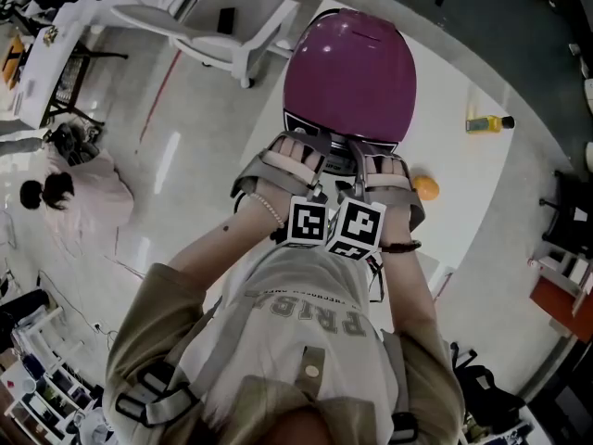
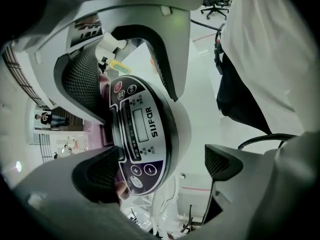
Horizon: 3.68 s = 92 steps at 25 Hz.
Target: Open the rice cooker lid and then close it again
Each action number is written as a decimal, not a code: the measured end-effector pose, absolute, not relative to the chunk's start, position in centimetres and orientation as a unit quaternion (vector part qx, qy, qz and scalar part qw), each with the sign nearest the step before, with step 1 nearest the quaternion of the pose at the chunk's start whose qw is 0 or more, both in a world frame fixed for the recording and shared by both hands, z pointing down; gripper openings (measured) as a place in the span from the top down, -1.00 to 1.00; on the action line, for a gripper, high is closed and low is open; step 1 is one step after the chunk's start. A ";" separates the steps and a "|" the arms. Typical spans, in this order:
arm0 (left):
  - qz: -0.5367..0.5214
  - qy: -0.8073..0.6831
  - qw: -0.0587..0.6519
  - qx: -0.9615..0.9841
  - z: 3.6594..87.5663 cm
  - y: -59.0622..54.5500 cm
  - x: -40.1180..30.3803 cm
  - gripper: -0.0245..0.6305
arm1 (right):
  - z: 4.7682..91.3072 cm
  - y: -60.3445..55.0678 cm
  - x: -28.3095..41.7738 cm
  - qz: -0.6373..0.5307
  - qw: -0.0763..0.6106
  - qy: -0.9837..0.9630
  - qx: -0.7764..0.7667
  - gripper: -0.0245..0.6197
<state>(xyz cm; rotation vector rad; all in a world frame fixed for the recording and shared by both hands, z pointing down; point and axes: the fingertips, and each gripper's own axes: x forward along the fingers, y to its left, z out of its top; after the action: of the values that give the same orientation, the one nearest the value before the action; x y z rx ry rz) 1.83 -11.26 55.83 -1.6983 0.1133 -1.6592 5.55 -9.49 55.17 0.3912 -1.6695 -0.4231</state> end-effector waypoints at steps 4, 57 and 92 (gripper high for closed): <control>-0.647 0.046 0.372 -0.664 55.9 -11.3 1.8 -0.76 | 55.4 -9.5 5.4 -0.174 0.627 -0.739 0.177 -0.25; -0.521 0.071 0.163 -0.835 54.1 -10.7 3.8 -0.75 | 50.8 -10.5 4.8 -0.020 0.355 -0.893 0.277 -0.25; -0.309 0.213 0.070 -0.924 42.8 -24.1 2.5 -0.74 | 38.8 -21.8 13.3 0.055 0.044 -0.900 0.430 -0.25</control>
<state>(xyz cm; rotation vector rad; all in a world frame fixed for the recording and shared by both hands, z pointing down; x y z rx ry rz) 2.52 -24.10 42.81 -2.7818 0.6414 -0.9295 13.32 -21.84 38.82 1.3139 -2.7516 0.1671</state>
